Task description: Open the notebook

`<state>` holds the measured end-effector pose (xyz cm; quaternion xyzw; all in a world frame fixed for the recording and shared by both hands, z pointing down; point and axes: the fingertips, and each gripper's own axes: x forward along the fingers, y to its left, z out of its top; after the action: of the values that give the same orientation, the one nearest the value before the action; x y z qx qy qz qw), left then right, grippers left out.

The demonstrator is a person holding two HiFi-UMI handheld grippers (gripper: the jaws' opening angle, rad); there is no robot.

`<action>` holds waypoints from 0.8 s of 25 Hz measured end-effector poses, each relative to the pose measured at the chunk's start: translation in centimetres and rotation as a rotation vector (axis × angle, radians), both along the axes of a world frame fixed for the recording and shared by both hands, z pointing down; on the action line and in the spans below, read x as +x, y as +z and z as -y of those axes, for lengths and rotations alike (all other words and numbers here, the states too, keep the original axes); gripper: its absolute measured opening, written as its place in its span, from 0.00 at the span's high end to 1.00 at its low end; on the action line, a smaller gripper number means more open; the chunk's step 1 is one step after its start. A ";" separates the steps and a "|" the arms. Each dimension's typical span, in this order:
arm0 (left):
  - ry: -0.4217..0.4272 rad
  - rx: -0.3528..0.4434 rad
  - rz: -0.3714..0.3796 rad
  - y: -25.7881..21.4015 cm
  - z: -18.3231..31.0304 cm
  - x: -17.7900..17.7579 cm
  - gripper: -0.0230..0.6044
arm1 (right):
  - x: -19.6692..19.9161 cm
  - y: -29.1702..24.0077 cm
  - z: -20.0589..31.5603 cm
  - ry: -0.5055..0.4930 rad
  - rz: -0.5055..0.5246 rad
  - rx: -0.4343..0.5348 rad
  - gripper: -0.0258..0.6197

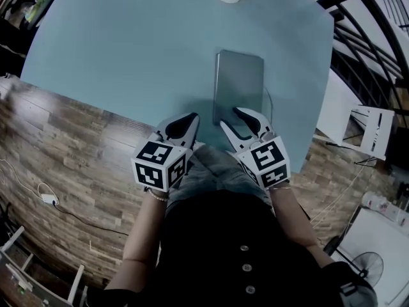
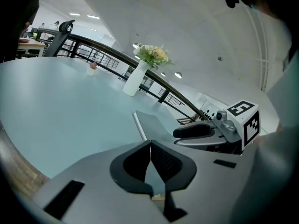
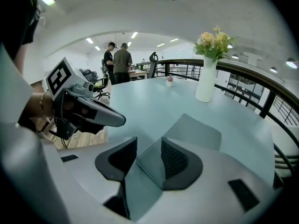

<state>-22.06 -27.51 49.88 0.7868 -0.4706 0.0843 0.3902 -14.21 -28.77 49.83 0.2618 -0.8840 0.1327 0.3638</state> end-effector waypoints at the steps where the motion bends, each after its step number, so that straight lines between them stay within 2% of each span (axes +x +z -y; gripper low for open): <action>1: -0.006 -0.005 -0.003 0.3 -0.2 -0.2 0.93 | -0.1 0.3 -0.1 -0.007 -0.006 -0.004 0.72; 12: -0.048 -0.033 -0.024 2.4 -0.9 -0.9 0.93 | -1.4 2.9 -1.2 -0.107 -0.088 -0.023 0.72; 20: -0.055 -0.058 -0.031 3.7 -1.0 -1.4 0.93 | -2.0 5.3 -1.3 -0.139 -0.163 -0.033 0.72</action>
<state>-23.43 -26.49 53.57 0.7630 -0.4835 0.0749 0.4224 -16.23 -27.47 55.09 0.2037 -0.8653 0.0999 0.4470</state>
